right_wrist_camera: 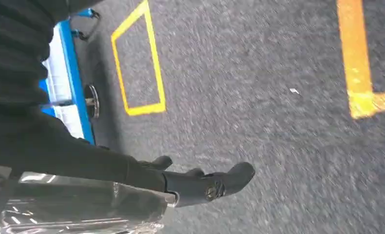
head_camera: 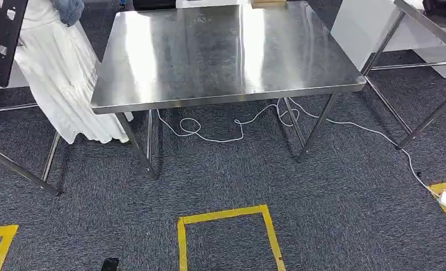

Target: Take the parts from the cabinet and place them on the table.

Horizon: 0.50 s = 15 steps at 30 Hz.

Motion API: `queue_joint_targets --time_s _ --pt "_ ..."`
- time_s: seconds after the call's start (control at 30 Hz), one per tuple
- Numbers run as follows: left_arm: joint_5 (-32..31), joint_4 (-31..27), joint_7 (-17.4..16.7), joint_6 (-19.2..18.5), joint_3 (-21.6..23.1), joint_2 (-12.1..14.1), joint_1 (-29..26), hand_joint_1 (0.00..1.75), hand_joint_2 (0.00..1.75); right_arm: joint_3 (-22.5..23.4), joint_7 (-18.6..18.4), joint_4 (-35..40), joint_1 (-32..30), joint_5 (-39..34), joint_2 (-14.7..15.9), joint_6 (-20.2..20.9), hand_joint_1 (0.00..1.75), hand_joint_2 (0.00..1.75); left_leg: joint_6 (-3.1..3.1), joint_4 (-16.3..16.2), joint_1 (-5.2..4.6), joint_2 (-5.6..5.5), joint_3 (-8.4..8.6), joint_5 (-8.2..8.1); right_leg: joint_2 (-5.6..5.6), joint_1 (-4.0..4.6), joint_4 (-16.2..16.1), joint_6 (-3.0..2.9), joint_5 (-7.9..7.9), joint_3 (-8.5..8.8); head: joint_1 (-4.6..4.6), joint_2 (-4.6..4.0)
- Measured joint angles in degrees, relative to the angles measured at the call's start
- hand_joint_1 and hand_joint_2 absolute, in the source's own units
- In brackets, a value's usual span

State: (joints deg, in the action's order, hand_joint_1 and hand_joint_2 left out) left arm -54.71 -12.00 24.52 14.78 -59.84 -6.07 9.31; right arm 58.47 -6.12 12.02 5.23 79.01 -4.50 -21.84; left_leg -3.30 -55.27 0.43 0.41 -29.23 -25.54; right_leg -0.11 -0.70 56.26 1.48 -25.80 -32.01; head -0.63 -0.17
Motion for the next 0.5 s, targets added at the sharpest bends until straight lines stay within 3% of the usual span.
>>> queue_joint_targets --time_s 0.03,0.1,0.13,0.17,0.2,0.23,0.27,0.3,0.33,0.37,0.43,0.47,0.5 --pt "-0.04 -0.02 0.02 -0.13 0.15 -0.13 0.19 0.0 0.0 0.04 -0.02 -0.02 0.01 -0.11 0.03 0.09 0.0 1.75 -0.67 0.04 -0.06 -0.05 -0.66 0.46 0.07 -0.01 2.82 -0.59 -2.4 -1.21 0.06 0.0" --pt "-0.17 -0.02 0.0 -0.26 0.41 -0.26 0.47 0.0 0.0 0.09 -0.04 -0.02 -0.04 -0.2 -0.04 0.2 0.0 1.75 -0.9 0.0 -0.25 0.0 -1.98 1.27 0.07 -0.28 12.25 -1.11 -7.38 -5.15 0.24 0.0" --pt "-0.2 -0.02 -0.02 -0.28 0.46 -0.35 0.49 0.0 0.0 0.09 -0.04 -0.02 -0.07 -0.2 -0.04 0.2 0.0 1.75 -0.81 -0.06 -0.33 0.07 -2.73 1.73 0.06 -0.42 16.38 -0.85 -8.89 -6.64 0.26 0.0" --pt "-0.22 -0.02 -0.09 -0.35 0.46 -0.37 0.5 0.0 0.0 0.09 -0.13 -0.02 -0.11 -0.16 -0.02 0.2 0.0 1.75 -0.63 -0.08 -0.34 0.11 -3.34 2.18 0.06 -0.52 17.76 -0.23 -9.01 -6.69 0.28 0.0" --pt "-0.22 -0.02 -0.2 -0.39 0.48 -0.42 0.49 0.0 0.0 0.09 -0.2 -0.02 -0.16 -0.11 0.02 0.24 0.0 1.75 -0.45 -0.12 -0.32 0.15 -3.9 2.6 0.05 -0.63 16.06 0.54 -8.01 -5.21 0.31 0.0" --pt "-0.22 -0.02 -0.22 -0.42 0.48 -0.53 0.49 0.0 0.0 0.09 -0.22 -0.02 -0.21 -0.04 0.07 0.26 0.0 1.75 -0.19 -0.18 -0.26 0.14 -4.41 3.0 0.04 -0.72 11.88 1.36 -6.24 -2.4 0.42 0.0" --pt "-0.17 -0.02 -0.22 -0.42 0.48 -0.57 0.5 0.0 0.0 0.09 -0.22 -0.02 -0.2 0.02 0.11 0.29 0.0 1.75 0.0 -0.21 -0.23 0.14 -4.67 3.2 0.02 -0.84 8.49 1.77 -5.2 -0.28 0.39 0.0" --pt "0.04 -0.02 -0.22 -0.42 0.48 -0.61 0.52 0.0 0.0 0.09 -0.22 -0.02 0.0 0.15 0.15 0.31 0.0 1.75 0.54 -0.61 -0.3 0.13 -5.22 3.64 -0.09 -1.32 -0.03 2.22 -3.81 5.12 0.44 0.0" --pt "0.11 -0.07 -0.2 -0.39 0.46 -0.57 0.51 0.0 0.0 0.09 -0.22 -0.02 0.15 0.37 0.02 0.35 0.0 1.75 0.8 -1.0 -0.61 0.16 -5.92 3.8 0.16 -1.04 -2.5 1.72 -4.15 6.63 0.57 0.0" --pt "0.15 -0.07 -0.2 -0.37 0.46 -0.57 0.55 0.0 0.0 0.09 -0.26 -0.02 -0.02 0.52 0.05 0.35 0.0 1.75 1.23 -1.03 -0.66 0.13 -5.91 4.27 0.65 -0.51 -1.43 1.04 -3.45 5.6 0.24 0.0" --pt "0.33 -0.07 -0.13 -0.35 0.46 -0.57 0.5 0.0 0.0 0.09 -0.37 -0.02 -0.11 0.83 -0.04 0.37 0.0 1.75 1.75 -1.21 -0.66 0.0 -6.19 4.67 0.65 -0.46 -1.51 0.4 -3.73 4.67 0.24 0.0" --pt "0.59 -0.07 -0.02 -0.33 0.44 -0.46 0.3 0.0 0.0 0.09 -0.48 -0.02 -0.13 0.9 -0.15 0.39 0.0 1.75 1.94 -1.38 -0.48 0.0 -6.34 4.8 0.59 -1.36 -1.66 -0.29 -3.3 4.38 0.22 0.0" --pt "0.72 -0.07 0.13 -0.26 0.44 -0.29 0.18 0.0 0.0 0.09 -0.5 -0.09 -0.07 0.98 -0.24 0.42 0.0 1.75 2.22 -2.08 -0.16 -0.12 -6.87 3.91 0.46 -1.63 -1.69 -0.8 -2.96 4.25 0.22 0.0"
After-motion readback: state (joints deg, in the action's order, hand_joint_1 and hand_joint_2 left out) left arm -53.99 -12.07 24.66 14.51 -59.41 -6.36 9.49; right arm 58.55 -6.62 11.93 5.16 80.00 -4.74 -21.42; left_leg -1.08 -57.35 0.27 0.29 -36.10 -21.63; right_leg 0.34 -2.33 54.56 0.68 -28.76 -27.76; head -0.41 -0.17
